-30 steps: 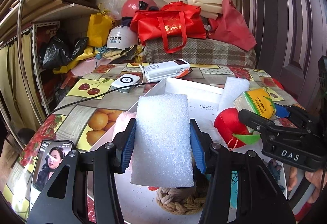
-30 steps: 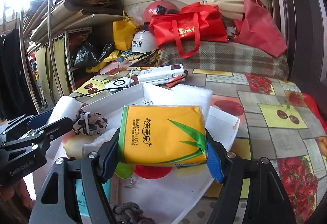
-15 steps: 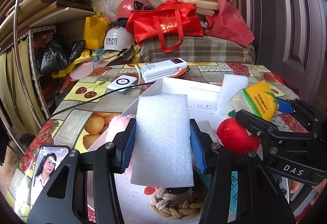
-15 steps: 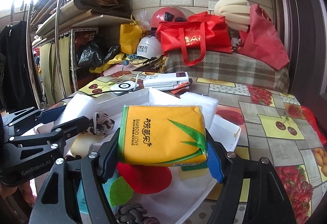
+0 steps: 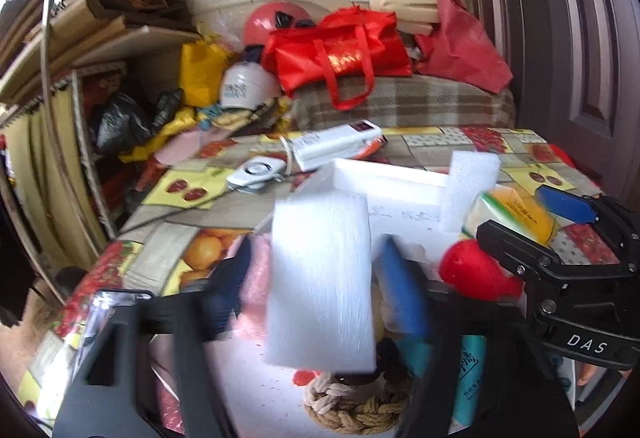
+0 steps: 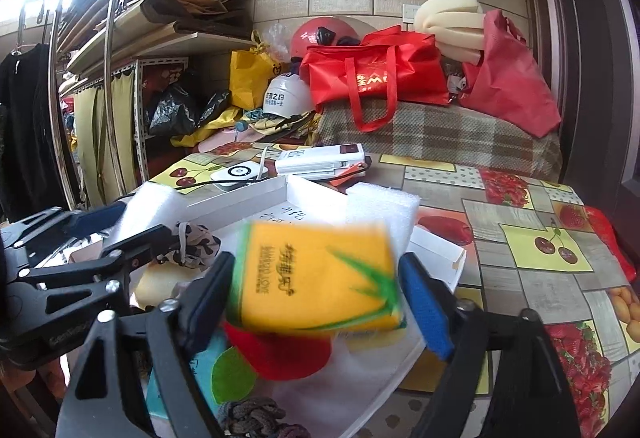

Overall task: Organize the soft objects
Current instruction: 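Open both tools to drop the foam sheet and tissue pack into the box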

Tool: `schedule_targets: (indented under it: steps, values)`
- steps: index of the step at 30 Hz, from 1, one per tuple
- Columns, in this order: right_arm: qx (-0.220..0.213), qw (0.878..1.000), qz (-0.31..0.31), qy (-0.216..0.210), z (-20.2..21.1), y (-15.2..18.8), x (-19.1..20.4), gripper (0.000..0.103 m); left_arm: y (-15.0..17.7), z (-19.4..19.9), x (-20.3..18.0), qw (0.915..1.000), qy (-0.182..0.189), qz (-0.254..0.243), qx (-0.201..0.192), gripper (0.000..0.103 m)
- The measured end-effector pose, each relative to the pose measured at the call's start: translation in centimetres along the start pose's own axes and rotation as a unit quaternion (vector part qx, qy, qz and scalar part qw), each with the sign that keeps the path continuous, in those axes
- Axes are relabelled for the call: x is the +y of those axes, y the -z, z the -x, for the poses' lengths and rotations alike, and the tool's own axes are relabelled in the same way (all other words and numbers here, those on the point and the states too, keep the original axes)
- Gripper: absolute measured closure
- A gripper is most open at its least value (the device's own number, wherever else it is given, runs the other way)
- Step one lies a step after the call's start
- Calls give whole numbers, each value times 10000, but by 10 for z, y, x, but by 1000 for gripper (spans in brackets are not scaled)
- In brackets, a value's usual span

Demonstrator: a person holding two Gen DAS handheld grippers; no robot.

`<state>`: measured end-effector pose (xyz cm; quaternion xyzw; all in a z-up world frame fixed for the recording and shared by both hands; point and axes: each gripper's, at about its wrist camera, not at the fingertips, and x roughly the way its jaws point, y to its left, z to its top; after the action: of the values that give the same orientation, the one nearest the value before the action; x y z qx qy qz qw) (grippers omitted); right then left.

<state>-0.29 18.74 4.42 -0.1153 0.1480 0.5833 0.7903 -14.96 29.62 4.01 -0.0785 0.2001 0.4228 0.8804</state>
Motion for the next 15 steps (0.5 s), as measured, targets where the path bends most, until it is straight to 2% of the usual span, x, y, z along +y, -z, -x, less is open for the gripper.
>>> schedule_targets:
  steps: [3, 5, 11, 12, 13, 15]
  values:
    - [-100, 9999, -71, -6, 4, 0, -3, 14, 1, 7, 0, 9992, -340, 18, -194, 10]
    - [-133, 9999, -102, 18, 5, 0, -4, 10, 1, 8, 5, 9990, -374, 115, -234, 1]
    - [-257, 9996, -46, 48, 9, 1, 0, 9, 3, 9, 14, 9983, -431, 292, -255, 0]
    - [-282, 9996, -62, 54, 10, 1, -1, 7, 3, 11, 13, 9982, -447, 286, -293, 0]
    - [-298, 9995, -86, 70, 10, 1, -2, 0, 4, 13, 13, 9980, -457, 281, -335, 0]
    - [-328, 9994, -116, 85, 11, 1, -3, 0, 4, 17, 13, 9976, -459, 292, -438, 0]
